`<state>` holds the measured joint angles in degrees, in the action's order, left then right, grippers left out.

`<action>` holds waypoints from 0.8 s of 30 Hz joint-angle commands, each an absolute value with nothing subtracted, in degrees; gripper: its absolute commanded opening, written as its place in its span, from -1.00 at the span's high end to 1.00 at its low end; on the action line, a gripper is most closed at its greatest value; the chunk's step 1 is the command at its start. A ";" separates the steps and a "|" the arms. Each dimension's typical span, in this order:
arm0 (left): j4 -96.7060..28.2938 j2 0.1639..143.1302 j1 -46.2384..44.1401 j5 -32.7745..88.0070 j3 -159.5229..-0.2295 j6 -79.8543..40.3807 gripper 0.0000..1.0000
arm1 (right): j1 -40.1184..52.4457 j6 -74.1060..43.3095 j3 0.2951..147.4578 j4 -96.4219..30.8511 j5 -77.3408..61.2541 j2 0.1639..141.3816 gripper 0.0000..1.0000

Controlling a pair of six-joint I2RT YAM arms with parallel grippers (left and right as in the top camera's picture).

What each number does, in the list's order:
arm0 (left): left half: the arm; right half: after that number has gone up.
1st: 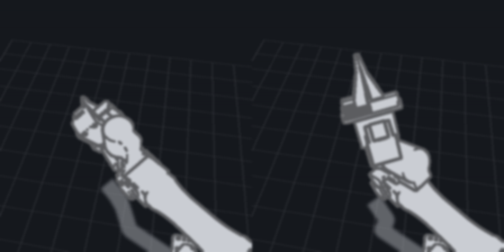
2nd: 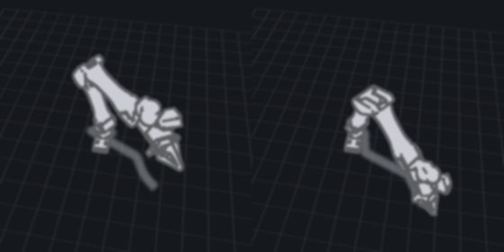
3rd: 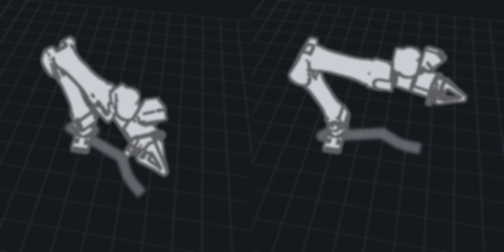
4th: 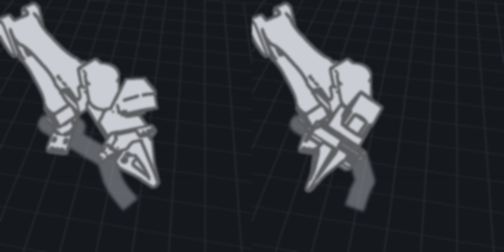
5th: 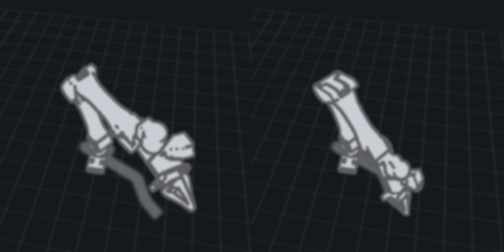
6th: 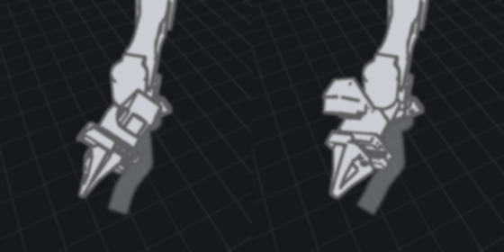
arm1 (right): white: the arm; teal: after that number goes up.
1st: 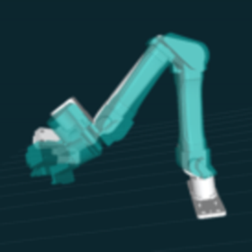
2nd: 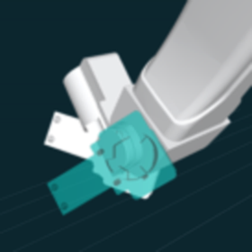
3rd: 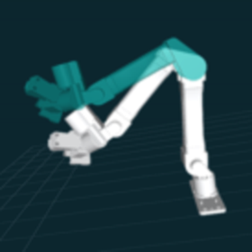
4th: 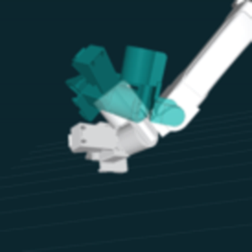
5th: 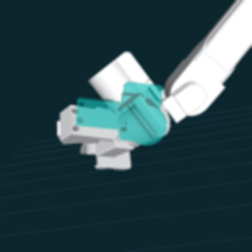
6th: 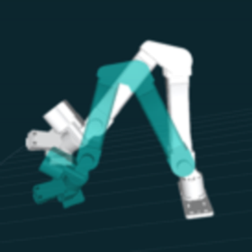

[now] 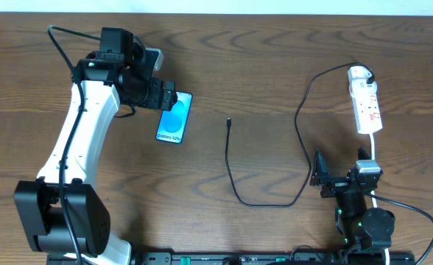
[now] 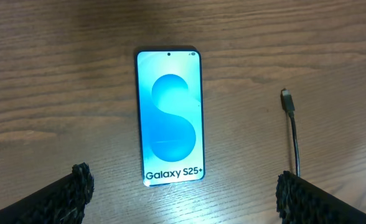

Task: Plug charger to phone and switch on socket
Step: 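Move the left gripper forward over the Galaxy S25+ phone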

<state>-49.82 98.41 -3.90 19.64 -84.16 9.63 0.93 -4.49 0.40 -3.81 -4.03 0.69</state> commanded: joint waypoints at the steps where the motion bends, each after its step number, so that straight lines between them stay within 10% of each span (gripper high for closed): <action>1: -49.74 99.72 -4.01 20.34 -85.21 12.25 -0.90 | 0.80 -4.21 0.32 -4.08 -3.75 0.34 -0.98; 24: -44.12 114.28 -8.56 10.87 -85.21 1.37 -0.91 | 0.80 -4.21 0.32 -4.08 -3.75 0.34 -0.99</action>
